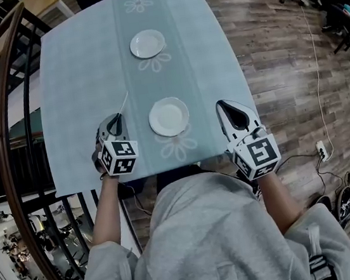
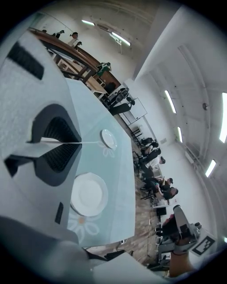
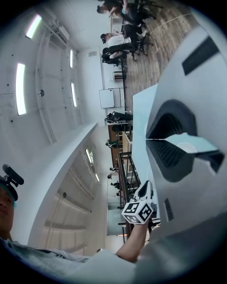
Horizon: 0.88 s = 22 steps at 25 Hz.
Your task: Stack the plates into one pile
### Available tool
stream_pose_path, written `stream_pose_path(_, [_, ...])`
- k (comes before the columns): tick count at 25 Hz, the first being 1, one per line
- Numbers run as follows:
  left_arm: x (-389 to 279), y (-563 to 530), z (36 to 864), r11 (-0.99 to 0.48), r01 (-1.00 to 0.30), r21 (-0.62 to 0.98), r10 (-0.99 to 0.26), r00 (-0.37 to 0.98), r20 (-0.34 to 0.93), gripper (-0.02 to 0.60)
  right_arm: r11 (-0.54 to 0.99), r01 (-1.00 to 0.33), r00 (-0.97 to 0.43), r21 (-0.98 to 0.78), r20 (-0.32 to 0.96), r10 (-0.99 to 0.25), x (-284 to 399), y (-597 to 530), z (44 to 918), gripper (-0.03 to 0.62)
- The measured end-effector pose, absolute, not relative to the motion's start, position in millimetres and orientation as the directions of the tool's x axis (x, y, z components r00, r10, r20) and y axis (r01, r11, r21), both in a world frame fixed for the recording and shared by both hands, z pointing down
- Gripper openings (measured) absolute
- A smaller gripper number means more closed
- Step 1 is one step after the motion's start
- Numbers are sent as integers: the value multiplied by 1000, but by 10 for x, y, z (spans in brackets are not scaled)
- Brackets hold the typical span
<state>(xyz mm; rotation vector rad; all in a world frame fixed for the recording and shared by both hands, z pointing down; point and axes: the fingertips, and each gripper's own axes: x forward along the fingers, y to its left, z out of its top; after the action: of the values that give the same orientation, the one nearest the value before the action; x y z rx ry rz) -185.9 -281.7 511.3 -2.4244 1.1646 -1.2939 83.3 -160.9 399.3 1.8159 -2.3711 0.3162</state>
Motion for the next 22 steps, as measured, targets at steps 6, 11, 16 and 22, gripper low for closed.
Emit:
stream_pose_path(6, [-1281,-2542,5072,-746,-479,-463,-656,413,631,26,222,-971,-237,-93,218,-947,890,-1489,3971,26])
stream_pose_path(11, [-985,-2343,5036,-781,-414,-468,-623,461,632,26,205,-974,-222,-98,211,-952,890,-1410,3941,28])
stream_pose_path(16, [-808,-2197,5141,-806,-374,-459,-592,483,645,27,185,-977,-203,-104,206,-957,948,-1343,3973,26])
stream_pose_path(22, [-648,-2045,5325,-846,-342,-409,-533,502,681,26,162,-980,-182,-114,196,-964,1010,-1271,3996,26])
